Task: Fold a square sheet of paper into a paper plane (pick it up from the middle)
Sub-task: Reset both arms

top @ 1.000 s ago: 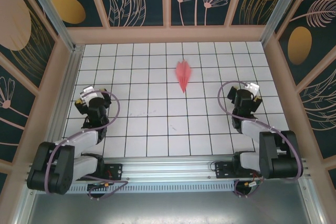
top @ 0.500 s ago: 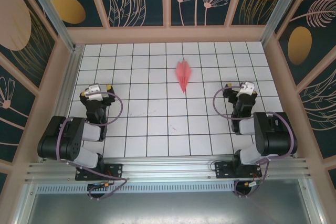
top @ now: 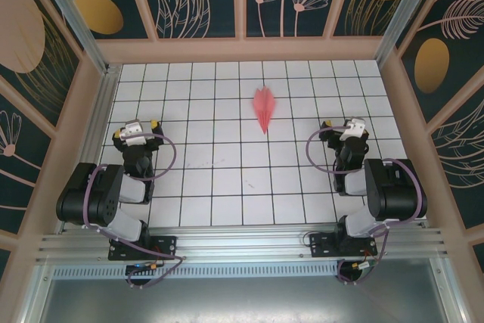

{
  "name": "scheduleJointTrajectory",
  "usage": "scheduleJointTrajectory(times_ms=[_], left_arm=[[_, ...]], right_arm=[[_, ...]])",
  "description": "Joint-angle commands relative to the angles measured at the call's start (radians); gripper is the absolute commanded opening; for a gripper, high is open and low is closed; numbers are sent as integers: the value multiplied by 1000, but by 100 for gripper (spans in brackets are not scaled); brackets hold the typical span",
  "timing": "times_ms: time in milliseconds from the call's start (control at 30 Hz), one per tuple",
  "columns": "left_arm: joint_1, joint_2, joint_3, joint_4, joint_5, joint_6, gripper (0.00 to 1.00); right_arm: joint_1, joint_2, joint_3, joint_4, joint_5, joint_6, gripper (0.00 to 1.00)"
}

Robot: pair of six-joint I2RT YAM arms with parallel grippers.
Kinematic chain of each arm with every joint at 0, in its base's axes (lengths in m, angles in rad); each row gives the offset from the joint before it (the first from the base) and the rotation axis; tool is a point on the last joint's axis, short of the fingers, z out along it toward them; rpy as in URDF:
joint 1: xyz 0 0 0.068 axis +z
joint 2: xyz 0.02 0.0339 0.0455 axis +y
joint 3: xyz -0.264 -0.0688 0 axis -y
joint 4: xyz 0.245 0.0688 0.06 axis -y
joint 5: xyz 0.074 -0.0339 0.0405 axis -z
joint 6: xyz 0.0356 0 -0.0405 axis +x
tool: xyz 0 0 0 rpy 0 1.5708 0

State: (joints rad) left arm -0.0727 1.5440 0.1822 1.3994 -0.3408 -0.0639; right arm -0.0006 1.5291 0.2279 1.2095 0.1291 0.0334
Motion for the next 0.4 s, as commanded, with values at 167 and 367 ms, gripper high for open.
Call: scheduleJointTrajectory(times_ms=[167, 367], left_arm=[[7, 11, 12, 18, -16, -15, 98], [6, 8, 11, 21, -15, -14, 99]], right_arm=[[-8, 10, -7, 61, -22, -3, 99], [-7, 10, -7, 61, -21, -3, 99]])
